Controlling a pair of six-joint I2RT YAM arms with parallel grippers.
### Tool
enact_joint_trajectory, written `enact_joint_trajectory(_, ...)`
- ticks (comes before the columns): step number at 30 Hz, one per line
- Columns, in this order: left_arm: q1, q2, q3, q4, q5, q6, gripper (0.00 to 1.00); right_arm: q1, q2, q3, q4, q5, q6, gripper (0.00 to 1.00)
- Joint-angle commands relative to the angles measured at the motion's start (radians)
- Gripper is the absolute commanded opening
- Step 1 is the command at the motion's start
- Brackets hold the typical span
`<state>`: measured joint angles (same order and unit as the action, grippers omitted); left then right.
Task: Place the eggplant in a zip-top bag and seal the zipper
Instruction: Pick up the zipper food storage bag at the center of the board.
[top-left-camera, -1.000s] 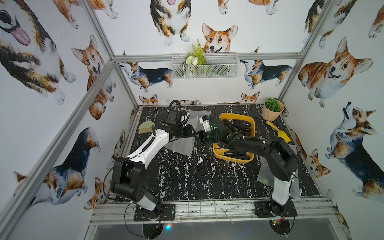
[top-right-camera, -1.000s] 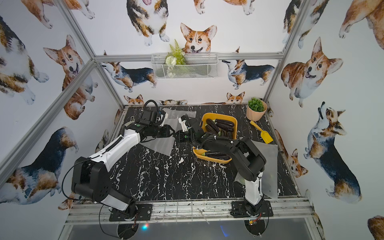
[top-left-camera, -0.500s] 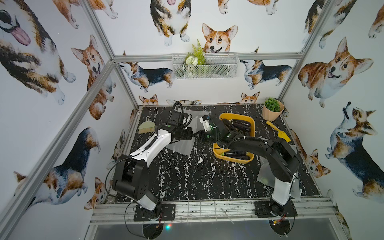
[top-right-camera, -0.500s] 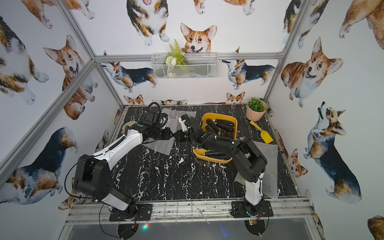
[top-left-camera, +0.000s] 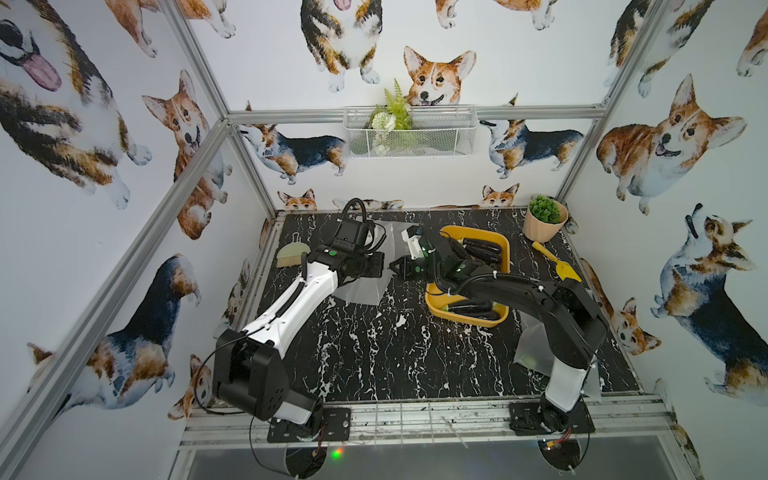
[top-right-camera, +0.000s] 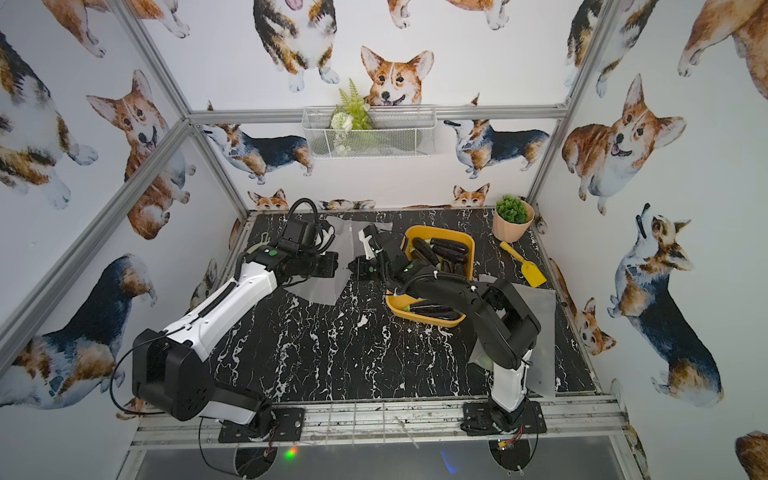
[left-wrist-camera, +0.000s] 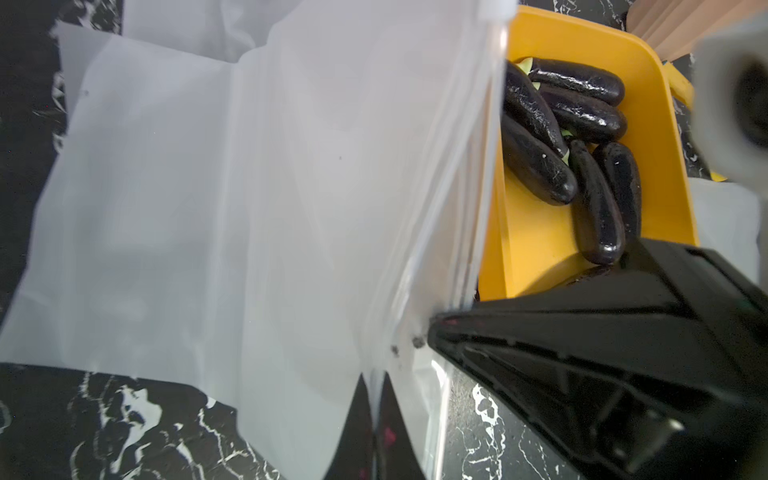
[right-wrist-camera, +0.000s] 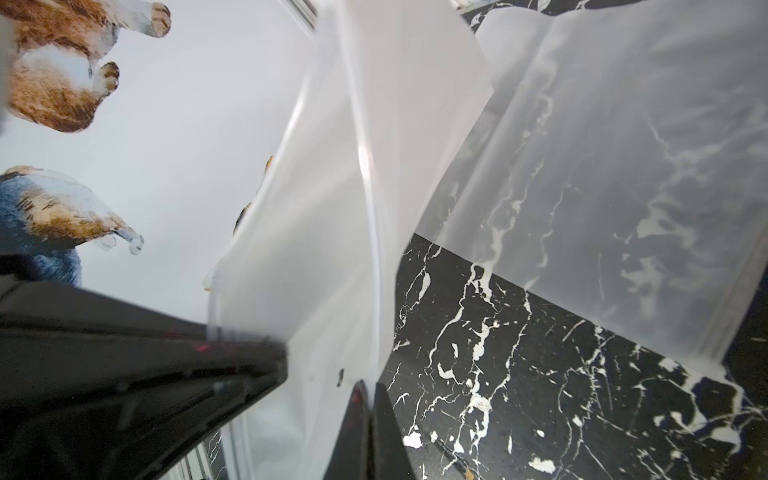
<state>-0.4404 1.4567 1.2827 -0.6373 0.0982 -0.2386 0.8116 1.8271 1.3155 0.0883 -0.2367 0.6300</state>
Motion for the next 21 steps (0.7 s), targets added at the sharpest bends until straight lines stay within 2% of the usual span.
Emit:
enact_joint_trajectory(1, -0.039, -0.057, 0.020, -0.140, -0.199, 0.015, 0.00, 0.009, 0.006, 0.061, -0.033, -0.039, 0.002, 0.00)
enact_joint_trajectory(3, -0.062, -0.087, 0.044, -0.221, -0.298, 0.006, 0.00, 0.022, 0.027, 0.113, -0.046, -0.057, 0.002, 0.00)
enact_joint_trajectory(6, -0.070, -0.132, 0.092, -0.310, -0.370, -0.002, 0.00, 0.037, 0.063, 0.183, -0.064, -0.072, 0.002, 0.00)
enact_joint_trajectory(11, -0.081, -0.119, 0.190, -0.445, -0.397, 0.025, 0.00, 0.044, 0.104, 0.237, -0.071, -0.101, 0.024, 0.00)
enact_joint_trajectory(13, -0.116, -0.084, 0.223, -0.486, -0.421, 0.031, 0.00, 0.046, 0.110, 0.222, -0.059, -0.118, 0.043, 0.00)
enact_joint_trajectory(14, -0.130, -0.062, 0.238, -0.499, -0.421, 0.030, 0.00, 0.046, 0.110, 0.209, -0.054, -0.121, 0.050, 0.00)
enact_joint_trajectory(16, -0.132, -0.011, 0.242, -0.487, -0.340, 0.028, 0.00, 0.044, 0.107, 0.165, -0.050, -0.104, 0.054, 0.00)
enact_joint_trajectory(21, -0.129, 0.129, 0.176, -0.353, -0.199, -0.002, 0.00, -0.002, 0.092, 0.025, -0.068, -0.070, 0.077, 0.00)
